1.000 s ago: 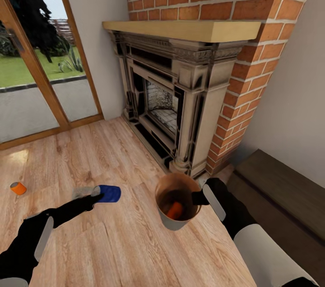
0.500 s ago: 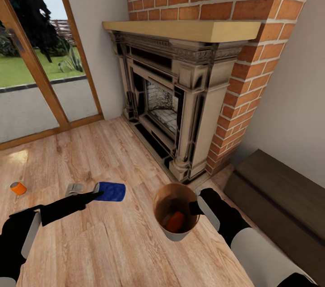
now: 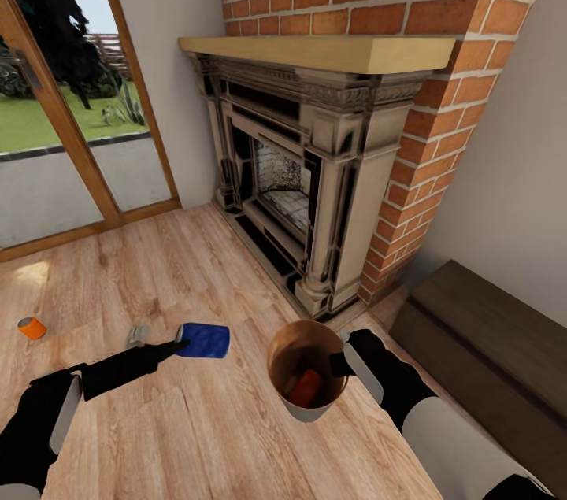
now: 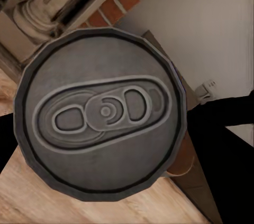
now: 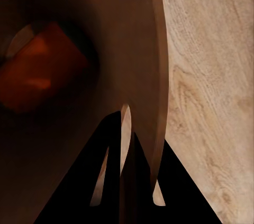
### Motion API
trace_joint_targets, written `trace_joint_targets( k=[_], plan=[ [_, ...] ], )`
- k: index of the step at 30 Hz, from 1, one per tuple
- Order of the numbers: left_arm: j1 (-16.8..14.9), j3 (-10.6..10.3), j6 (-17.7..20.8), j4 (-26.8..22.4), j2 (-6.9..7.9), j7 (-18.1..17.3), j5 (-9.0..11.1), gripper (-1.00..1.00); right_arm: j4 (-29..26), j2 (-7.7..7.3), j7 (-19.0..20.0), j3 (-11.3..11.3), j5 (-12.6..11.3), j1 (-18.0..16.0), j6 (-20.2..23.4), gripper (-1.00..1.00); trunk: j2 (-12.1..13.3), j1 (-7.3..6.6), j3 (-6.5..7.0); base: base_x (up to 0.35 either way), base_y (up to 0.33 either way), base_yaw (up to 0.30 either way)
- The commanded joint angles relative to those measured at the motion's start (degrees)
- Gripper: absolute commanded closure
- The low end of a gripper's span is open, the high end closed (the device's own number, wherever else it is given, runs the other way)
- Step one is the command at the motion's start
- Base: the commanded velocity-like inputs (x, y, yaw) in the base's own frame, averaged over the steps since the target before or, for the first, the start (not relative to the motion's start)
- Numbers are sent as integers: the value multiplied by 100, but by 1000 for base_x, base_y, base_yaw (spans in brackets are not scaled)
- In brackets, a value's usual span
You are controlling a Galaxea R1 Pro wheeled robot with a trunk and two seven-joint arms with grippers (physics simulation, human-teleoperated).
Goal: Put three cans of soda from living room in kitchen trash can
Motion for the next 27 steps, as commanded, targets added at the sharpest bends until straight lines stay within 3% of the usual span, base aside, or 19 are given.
trace_joint_targets(
  k=[1,2,3,8,14,20,27],
  plan=[
    [0,-7,-3,28,-87,-1,-2,100,-2,1,26,-4,-64,-2,-17,100,0,0,1,0,0,0],
    [0,-9,-5,37,-137,-1,-4,100,-2,1,26,-4,-64,-2,-16,100,0,0,1,0,0,0],
    [0,-18,-10,56,-289,5,-16,100,-2,1,26,-4,-64,-2,-15,100,0,0,1,0,0,0],
    [0,-31,-14,72,-546,15,-27,100,-2,1,26,-4,-64,-2,-13,100,0,0,1,0,0,0],
    [0,-45,-14,75,-644,19,-30,100,0,1,26,-4,-64,-2,-13,100,0,0,1,0,0,0],
    [0,-58,-13,68,-970,22,-37,100,6,1,26,-4,-64,-2,-13,100,0,0,1,0,0,0],
    [0,-54,-7,75,-1083,19,-39,100,7,1,26,6,-64,-2,-13,100,0,0,1,0,0,0]
  ],
)
